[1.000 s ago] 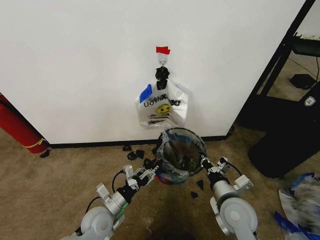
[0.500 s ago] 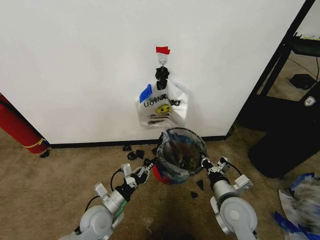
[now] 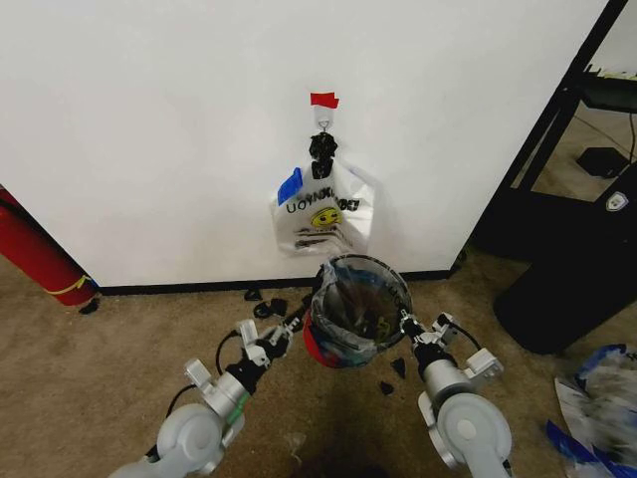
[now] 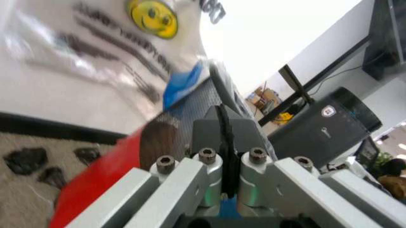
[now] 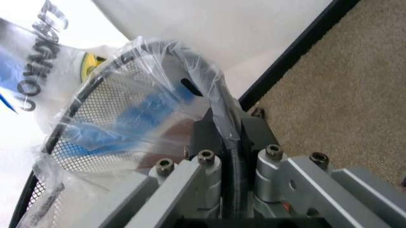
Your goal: Pick up the garbage bag from the wall and place it over the trash bin.
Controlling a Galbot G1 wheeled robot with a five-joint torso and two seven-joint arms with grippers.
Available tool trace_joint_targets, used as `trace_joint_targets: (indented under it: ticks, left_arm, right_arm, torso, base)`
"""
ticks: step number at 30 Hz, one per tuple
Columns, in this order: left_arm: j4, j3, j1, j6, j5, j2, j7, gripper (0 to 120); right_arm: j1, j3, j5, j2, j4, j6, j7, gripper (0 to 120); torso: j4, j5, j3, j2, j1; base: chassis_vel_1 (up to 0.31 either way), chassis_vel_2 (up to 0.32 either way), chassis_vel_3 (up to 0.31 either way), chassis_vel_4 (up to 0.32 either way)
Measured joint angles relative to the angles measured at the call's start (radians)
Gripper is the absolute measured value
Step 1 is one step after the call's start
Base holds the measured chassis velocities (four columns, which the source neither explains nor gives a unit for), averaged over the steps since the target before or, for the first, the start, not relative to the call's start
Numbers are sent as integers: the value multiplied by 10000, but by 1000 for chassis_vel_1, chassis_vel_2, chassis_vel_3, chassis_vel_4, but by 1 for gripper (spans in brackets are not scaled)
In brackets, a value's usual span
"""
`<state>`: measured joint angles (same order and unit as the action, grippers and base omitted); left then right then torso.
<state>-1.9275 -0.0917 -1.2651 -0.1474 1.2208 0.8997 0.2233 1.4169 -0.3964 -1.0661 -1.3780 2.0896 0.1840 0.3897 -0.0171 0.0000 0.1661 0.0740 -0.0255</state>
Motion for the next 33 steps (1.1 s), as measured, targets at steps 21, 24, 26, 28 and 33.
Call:
trace_joint_targets:
  ticks: [21, 24, 26, 28, 33]
  left_arm:
    - [-1614, 437, 857, 975, -6556, -1141, -2133, 72]
    - [-2296, 931, 1537, 2102, -7043, -1663, -2664, 77]
    - [-2546, 1082, 1730, 2528, -7424, -1850, -2825, 76]
    - [-2738, 1174, 1807, 2788, -7797, -1992, -2913, 75]
    - [-2939, 2145, 2696, 3655, -8353, -2248, -3133, 65]
  right_arm:
    - [119, 139, 1331, 20, -44, -304, -150, 1]
    - [96, 286, 2253, -41, -73, -529, -151, 1]
    - [35, 412, 2748, -38, -123, -618, -151, 1]
    - [-77, 638, 3249, -13, -203, -712, -152, 1]
    - [-158, 997, 4609, -10, -345, -962, -277, 1]
  torso:
    - [1, 0, 0, 0, 0]
    - [-3, 1, 0, 0, 0]
    - [-7, 0, 0, 0, 0]
    - [-1, 0, 0, 0, 0]
    - [0, -1, 0, 0, 0]
  base:
    - [0, 0, 0, 0]
    - [0, 0, 0, 0]
    - [0, 0, 0, 0]
    - [0, 0, 0, 0]
    - [0, 0, 0, 0]
